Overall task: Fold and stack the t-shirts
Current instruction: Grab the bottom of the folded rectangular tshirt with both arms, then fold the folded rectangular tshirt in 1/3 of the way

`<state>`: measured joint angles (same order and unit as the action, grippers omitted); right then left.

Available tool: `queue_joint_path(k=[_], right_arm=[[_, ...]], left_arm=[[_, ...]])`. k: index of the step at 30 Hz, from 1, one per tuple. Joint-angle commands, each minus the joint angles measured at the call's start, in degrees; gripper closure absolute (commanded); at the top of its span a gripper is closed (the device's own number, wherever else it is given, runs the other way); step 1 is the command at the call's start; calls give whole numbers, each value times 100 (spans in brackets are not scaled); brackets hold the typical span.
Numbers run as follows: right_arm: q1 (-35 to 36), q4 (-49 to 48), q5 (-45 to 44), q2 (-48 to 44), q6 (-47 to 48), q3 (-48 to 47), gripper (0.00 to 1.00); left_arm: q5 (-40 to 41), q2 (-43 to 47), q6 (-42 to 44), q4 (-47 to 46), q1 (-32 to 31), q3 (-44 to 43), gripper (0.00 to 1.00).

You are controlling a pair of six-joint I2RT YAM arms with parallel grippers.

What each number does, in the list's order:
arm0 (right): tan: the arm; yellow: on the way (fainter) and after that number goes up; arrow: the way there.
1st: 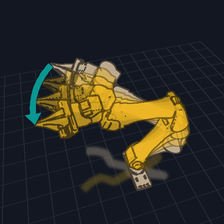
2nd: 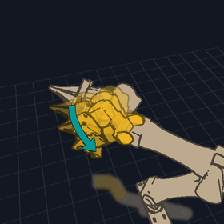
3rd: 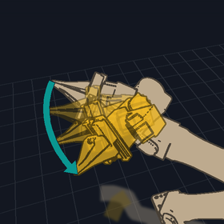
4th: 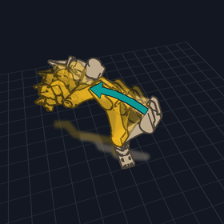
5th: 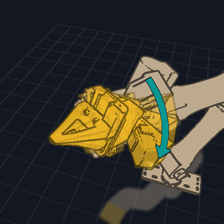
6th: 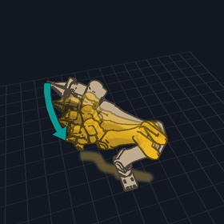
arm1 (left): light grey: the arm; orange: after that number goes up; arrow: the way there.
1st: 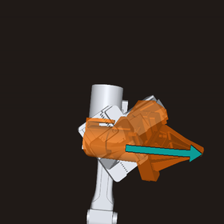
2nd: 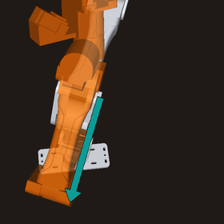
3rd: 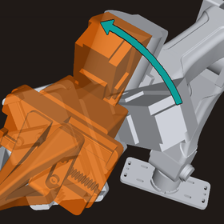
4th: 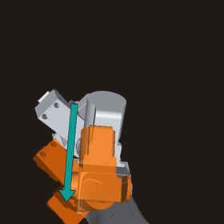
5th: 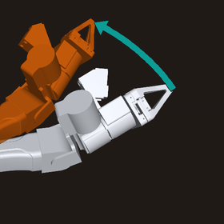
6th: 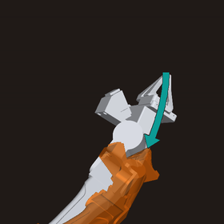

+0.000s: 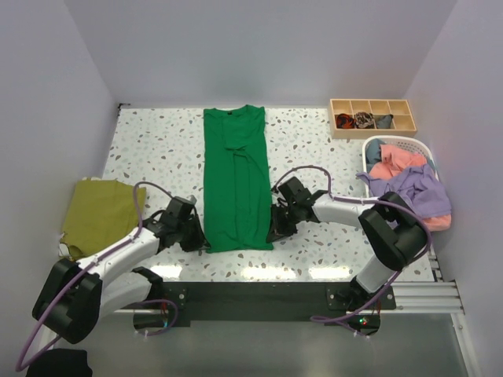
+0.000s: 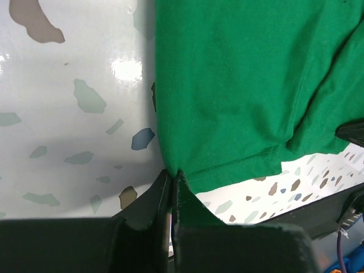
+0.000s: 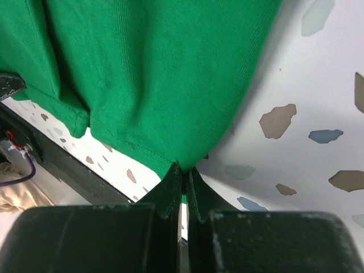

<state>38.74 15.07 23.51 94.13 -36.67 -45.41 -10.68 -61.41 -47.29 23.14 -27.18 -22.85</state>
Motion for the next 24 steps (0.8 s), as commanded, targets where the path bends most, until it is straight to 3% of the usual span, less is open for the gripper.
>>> queue_joint_path(k=[1, 14, 24], right_arm=[[55, -145, -101, -376, 63, 41, 100], [28, 620, -865, -984, 485, -767, 100], [-446, 752, -1112, -308, 1012, -1716, 100]], left_arm=[[39, 243, 79, -55, -42, -175, 100], [514, 173, 439, 437, -42, -1335, 100], [1050, -907, 852, 25, 54, -2284, 100]])
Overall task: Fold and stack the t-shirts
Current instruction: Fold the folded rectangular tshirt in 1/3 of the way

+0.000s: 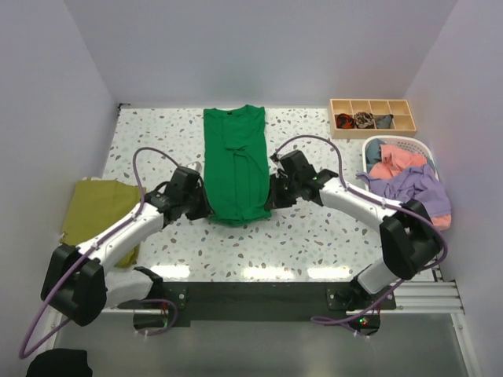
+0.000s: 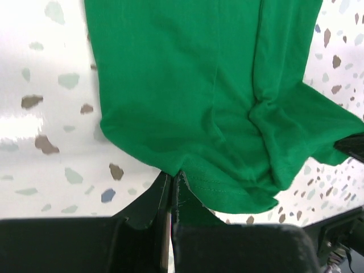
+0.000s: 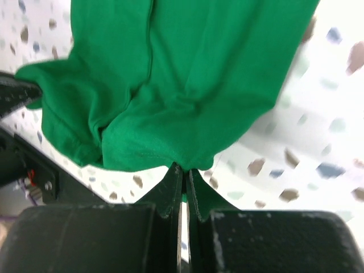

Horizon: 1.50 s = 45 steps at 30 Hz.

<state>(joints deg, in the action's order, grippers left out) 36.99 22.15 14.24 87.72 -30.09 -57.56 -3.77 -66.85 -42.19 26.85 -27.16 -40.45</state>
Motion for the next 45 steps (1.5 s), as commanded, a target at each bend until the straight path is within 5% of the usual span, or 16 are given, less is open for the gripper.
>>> queue_joint_path(k=[1, 11, 23, 26, 27, 28, 30, 34, 40, 45], right_arm=[[-402, 35, -106, 533, 424, -676, 100], [-869, 149, 315, 2062, 820, -2206, 100], [-1273, 386, 791, 3558, 891, -4192, 99], [-1344, 570, 896, 3936, 891, -4693, 96], [-1379, 597, 905, 4024, 917, -4851, 74], [-1379, 589, 775, 4120, 926, -4905, 63], [-1414, 668, 389, 4139, 978, -4958, 51], [-1476, 291, -228, 3718, 1145, -4563, 45], [-1441, 132, 429, 3181, 1111, -4150, 44], [-1160, 228, 984, 3032, 926, -3825, 44]], left_arm=[[368, -451, 387, -399, 96, -665, 100], [52, -1838, 984, -1313, 1045, -1588, 100], [25, -3536, 1205, -1516, 1265, -3004, 100], [52, -3756, 1205, -1560, 1336, -3127, 100], [78, -3817, 1205, -1569, 1345, -3171, 100], [104, -3922, 1222, -1569, 1379, -3197, 84], [359, -4002, 1345, -1464, 1423, -3311, 69], [789, -3924, 1539, -1499, 1555, -3399, 36], [449, -3406, 1653, -1717, 1556, -3189, 34], [-1229, -3124, 1565, -1912, 1520, -2776, 36]])
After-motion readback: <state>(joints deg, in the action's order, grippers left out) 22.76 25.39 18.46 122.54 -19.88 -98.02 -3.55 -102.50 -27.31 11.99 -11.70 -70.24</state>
